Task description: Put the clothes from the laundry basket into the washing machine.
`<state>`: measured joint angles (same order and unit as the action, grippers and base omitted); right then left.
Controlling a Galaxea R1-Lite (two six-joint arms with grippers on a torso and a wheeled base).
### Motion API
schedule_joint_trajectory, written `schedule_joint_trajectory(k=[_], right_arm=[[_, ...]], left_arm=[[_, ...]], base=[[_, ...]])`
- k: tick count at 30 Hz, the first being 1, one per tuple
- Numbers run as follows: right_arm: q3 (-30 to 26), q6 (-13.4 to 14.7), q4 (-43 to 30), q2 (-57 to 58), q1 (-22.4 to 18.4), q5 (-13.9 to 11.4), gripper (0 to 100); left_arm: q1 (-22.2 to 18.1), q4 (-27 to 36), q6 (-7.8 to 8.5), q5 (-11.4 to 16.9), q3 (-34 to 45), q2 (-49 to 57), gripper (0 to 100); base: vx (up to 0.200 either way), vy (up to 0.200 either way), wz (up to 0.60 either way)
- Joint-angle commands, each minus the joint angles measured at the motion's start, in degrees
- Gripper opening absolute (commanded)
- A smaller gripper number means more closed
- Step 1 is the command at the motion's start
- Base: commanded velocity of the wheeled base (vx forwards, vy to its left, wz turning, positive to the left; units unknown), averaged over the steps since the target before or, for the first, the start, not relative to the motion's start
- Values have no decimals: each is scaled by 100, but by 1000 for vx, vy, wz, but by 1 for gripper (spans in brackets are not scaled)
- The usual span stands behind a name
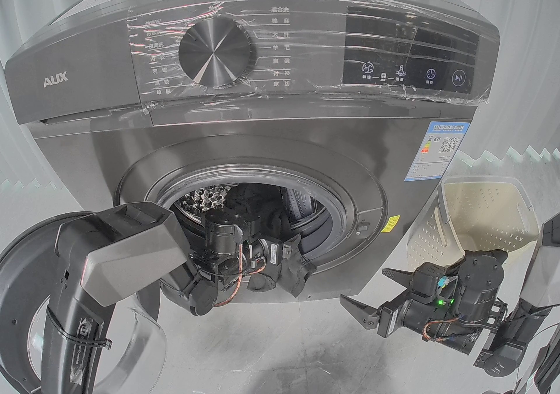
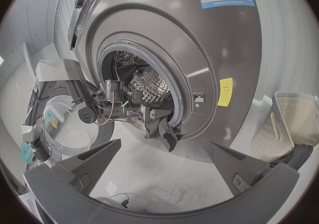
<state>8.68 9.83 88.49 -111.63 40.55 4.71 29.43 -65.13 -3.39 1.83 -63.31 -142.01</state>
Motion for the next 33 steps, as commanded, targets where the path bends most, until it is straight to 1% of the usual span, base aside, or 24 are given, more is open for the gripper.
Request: schedule_joint_trajectory(k=[1, 3, 5, 6, 9, 16, 17, 19, 20, 21, 22, 23, 25, 29, 30, 33], right_arm=[[-7, 28, 1, -17, 15, -5, 100], [-7, 28, 1, -17, 24, -5, 100], [2, 37, 1, -17, 24, -5, 100], [2, 37, 1, -17, 24, -5, 100], [2, 37, 1, -17, 24, -5, 100], [2, 37, 1, -34, 50, -5, 100], [2, 37, 1, -34, 59, -5, 100], [2, 37, 1, -34, 59, 4, 100], [11, 46, 1, -34, 59, -5, 100], [2, 46, 1, -34, 67, -5, 100], [2, 46, 1, -52, 67, -5, 100], [11, 46, 1, -52, 67, -5, 100], [11, 46, 1, -52, 59, -5, 100], [20, 46, 1, -87, 59, -5, 100], [20, 46, 1, -87, 59, -5, 100], [11, 46, 10, -87, 59, -5, 100]], left_arm=[[81, 1, 5, 11, 143, 42, 100], [81, -8, 14, 2, 125, -11, 100], [81, 1, 75, 2, 117, -81, 100], [72, 1, 102, 2, 125, -99, 0], [63, -43, 128, 2, 117, -204, 0], [37, -105, 102, -42, -41, -222, 0], [2, -131, 49, -130, -375, -248, 0], [-51, -140, 49, -288, -674, -319, 0], [-165, -166, 31, -552, -991, -389, 0], [-201, -175, 31, -631, -1114, -407, 0], [-271, -184, 31, -772, -1404, -451, 0], [-315, -184, 31, -824, -1562, -477, 0], [-385, -175, 31, -842, -1685, -503, 0], [-412, -201, 22, -833, -1615, -477, 0], [-412, -228, 5, -833, -1606, -468, 100], [-376, -316, -109, -807, -1580, -451, 100]], base=[[0, 0, 0], [0, 0, 0], [0, 0, 0], [0, 0, 0], [0, 0, 0], [0, 0, 0], [0, 0, 0], [0, 0, 0], [0, 0, 0], [0, 0, 0], [0, 0, 0], [0, 0, 0], [0, 0, 0], [0, 0, 0], [0, 0, 0], [0, 0, 0]])
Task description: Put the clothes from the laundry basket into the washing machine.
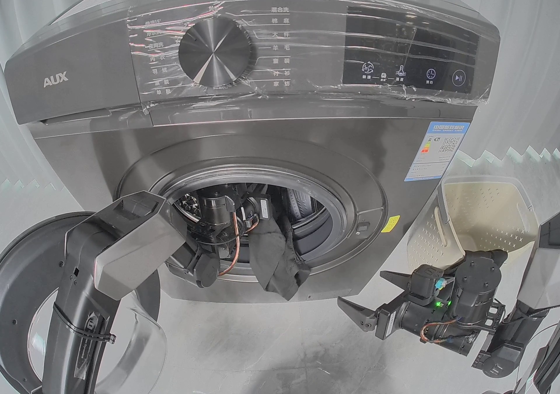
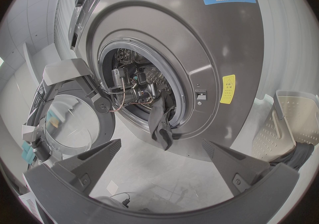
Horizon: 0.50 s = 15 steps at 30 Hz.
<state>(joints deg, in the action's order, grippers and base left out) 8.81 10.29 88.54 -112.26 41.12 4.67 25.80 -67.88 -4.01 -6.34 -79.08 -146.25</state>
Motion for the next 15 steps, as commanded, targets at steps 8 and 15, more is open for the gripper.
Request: schedule_joint_trajectory(k=[8, 15], right_arm=[[-11, -1, -3, -15, 1, -1, 100], [-20, -1, -3, -15, 1, -1, 100]], left_arm=[[303, -6, -56, 397, 1140, 448, 100], [523, -41, 14, 862, 2134, 747, 100]], base=[[0, 0, 0], [0, 0, 0]])
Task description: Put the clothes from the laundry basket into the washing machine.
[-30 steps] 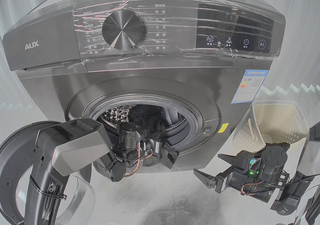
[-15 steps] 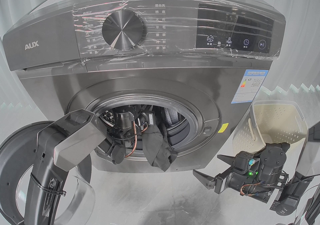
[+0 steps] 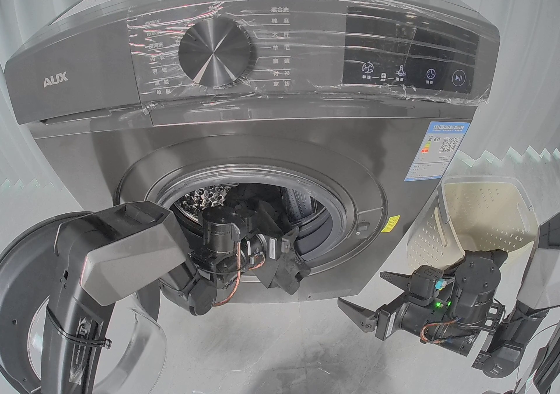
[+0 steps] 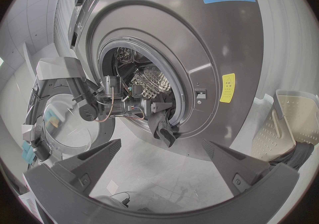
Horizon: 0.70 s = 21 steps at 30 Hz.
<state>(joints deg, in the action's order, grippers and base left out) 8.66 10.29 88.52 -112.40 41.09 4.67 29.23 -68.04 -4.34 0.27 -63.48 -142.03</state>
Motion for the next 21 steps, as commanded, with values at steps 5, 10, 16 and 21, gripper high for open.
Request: schedule_joint_trajectory(k=[5, 10, 16, 21], right_arm=[[-4, -1, -1, -1, 13, -1, 100], [5, -1, -1, -1, 21, 8, 100], [5, -1, -1, -10, 21, 8, 100], [5, -1, 8, -1, 57, 8, 100]], left_arm=[[223, -34, 144, 254, 687, 229, 100], [223, -26, 179, 272, 547, -35, 100], [188, -34, 188, 263, 441, -281, 0], [144, -43, 170, 202, 187, -290, 0]], base=[[0, 0, 0], [0, 0, 0], [0, 0, 0], [0, 0, 0]])
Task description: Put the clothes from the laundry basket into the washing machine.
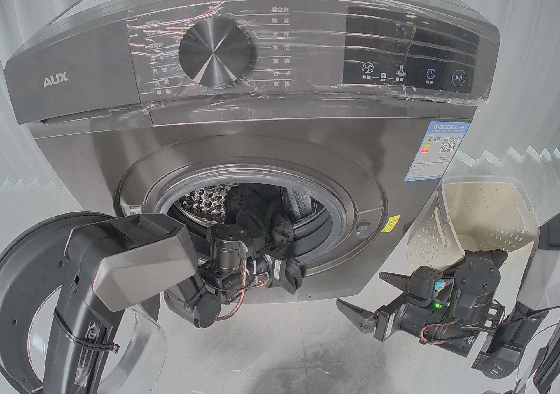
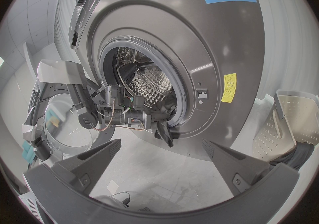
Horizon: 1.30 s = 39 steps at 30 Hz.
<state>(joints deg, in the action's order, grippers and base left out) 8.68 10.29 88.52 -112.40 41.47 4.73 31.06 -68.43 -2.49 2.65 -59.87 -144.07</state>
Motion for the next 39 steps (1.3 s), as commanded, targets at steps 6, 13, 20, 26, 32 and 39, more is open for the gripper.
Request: schedule_joint_trajectory(k=[6, 13, 20, 26, 32, 39], right_arm=[[2, -1, 8, -10, 28, 2, 100], [2, 43, 8, -10, 28, 2, 100], [-7, 43, 8, -19, 28, 2, 100], [-7, 43, 8, -28, 28, 2, 100], [-7, 43, 8, -63, 28, 2, 100], [-15, 52, 8, -72, 28, 2, 100]], left_arm=[[-259, -321, -68, -634, -1176, -157, 0], [-505, -435, -77, -924, -2090, -385, 0], [-540, -435, -59, -976, -2126, -447, 0], [-478, -426, -103, -889, -1730, -350, 100], [-364, -408, -103, -458, -939, -78, 100], [-311, -408, -59, -247, -710, -113, 100]], base=[[0, 0, 0], [0, 0, 0], [0, 0, 0], [0, 0, 0], [0, 0, 0], [0, 0, 0]])
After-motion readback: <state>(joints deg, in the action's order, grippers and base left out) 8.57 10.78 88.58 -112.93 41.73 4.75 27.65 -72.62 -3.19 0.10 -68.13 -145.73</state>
